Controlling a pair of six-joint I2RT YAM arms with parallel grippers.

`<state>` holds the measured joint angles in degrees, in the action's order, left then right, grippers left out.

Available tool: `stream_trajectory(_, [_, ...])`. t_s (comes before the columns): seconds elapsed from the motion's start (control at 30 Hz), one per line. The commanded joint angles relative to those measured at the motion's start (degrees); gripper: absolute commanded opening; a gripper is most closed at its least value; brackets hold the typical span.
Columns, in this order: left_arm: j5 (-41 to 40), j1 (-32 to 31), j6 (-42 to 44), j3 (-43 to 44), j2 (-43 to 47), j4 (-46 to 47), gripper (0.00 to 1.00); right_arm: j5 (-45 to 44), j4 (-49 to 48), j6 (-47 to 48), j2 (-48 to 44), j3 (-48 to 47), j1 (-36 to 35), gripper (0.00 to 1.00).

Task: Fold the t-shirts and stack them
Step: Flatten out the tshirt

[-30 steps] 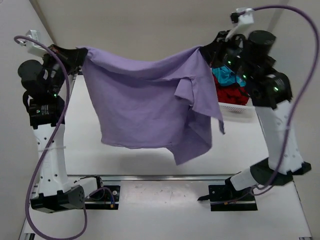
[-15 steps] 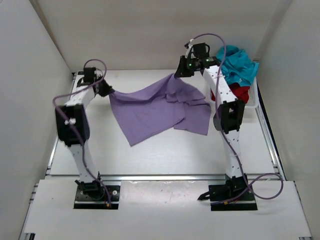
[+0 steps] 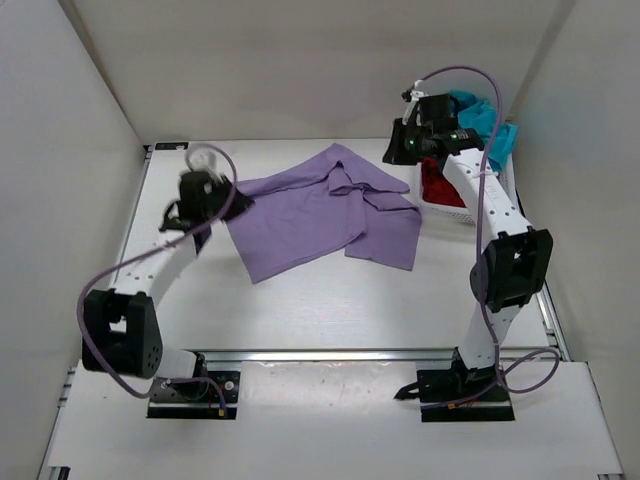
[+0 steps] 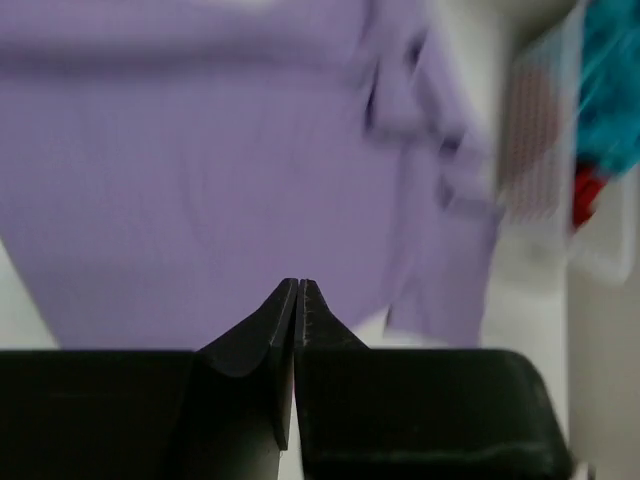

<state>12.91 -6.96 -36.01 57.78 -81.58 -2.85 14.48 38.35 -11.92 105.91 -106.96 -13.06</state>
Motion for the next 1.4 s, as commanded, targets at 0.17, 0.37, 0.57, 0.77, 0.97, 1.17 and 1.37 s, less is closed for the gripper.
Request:
stream_trajectory(0.17, [-1.3, -6.2, -2.6, -23.8, 7.3, -0.4, 0.30, -9.5, -0.3, 1.6, 10.9, 3.3, 2.9, 0.00])
stream_trajectory(0.37, [-2.8, -5.3, -3.9, -31.9, 11.2, 1.1, 0.52, -16.3, -2.8, -0.7, 8.9, 10.4, 6.9, 0.00])
stream_trajectory(0.57, [-2.5, -4.6, -9.6, -36.9, 11.7, 6.8, 0.60, -18.9, -6.7, -2.2, 1.2, 18.1, 9.3, 0.00])
stream_trajectory(0.77, [-4.5, -6.0, -14.8, -39.1, 12.4, 10.2, 0.51, -17.7, -5.8, -2.0, -3.2, 17.7, 7.1, 0.20])
stream_trajectory(0.97, [-7.5, -6.2, -17.4, -42.5, 16.8, 8.6, 0.48, -15.0, -12.5, -4.7, -14.9, 27.2, 3.0, 0.36])
stream_trajectory(1.17, [-11.0, -7.8, -19.0, -42.6, 14.3, 8.0, 0.48, -11.1, -20.3, -8.0, -24.9, 41.1, -3.5, 0.37])
stream_trajectory(1.37, [-15.9, -7.7, -19.1, -39.2, 10.1, 8.4, 0.41, -8.0, -29.3, -12.2, -32.2, 56.8, -9.2, 0.37])
